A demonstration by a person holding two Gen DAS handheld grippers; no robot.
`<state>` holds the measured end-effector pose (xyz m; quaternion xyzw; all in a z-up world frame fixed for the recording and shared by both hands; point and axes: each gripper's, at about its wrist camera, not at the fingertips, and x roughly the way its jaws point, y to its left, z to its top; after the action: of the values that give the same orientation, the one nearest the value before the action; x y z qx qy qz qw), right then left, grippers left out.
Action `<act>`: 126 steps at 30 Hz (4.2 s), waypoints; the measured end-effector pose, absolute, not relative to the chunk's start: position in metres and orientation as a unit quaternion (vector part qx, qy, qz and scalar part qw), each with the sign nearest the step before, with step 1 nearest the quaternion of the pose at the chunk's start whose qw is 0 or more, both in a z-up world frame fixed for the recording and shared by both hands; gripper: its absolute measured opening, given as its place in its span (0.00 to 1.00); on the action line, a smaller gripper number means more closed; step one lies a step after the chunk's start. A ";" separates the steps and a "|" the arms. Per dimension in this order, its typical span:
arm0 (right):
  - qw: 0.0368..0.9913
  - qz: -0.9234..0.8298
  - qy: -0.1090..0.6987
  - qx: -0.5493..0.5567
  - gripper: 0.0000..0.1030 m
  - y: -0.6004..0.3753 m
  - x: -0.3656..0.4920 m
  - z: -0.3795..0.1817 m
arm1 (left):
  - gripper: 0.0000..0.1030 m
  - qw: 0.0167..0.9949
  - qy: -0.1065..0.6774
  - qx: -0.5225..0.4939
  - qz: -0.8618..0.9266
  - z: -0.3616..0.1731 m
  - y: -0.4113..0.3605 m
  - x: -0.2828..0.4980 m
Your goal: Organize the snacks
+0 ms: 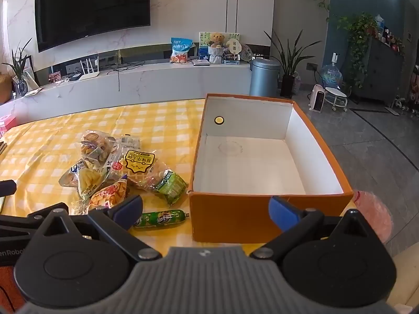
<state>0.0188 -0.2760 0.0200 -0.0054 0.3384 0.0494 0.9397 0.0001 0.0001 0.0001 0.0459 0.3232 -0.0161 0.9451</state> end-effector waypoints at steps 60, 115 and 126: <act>0.938 0.047 0.343 0.002 0.97 -0.278 0.019 0.022 | 1.00 0.938 0.346 0.025 -0.019 -0.006 -0.003 0.004; 0.954 0.132 0.266 0.036 0.83 -0.258 0.023 0.002 | 0.70 0.943 0.312 -0.092 -0.071 -0.025 0.058 0.010; 0.937 0.206 0.274 -0.061 0.58 -0.203 0.036 -0.019 | 0.65 0.940 0.331 -0.066 -0.040 -0.041 0.076 0.028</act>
<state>0.0357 -0.2033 -0.0188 -0.0611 0.2738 0.2061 0.9375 0.0276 0.0760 -0.0415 -0.0658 0.3313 -0.0402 0.9404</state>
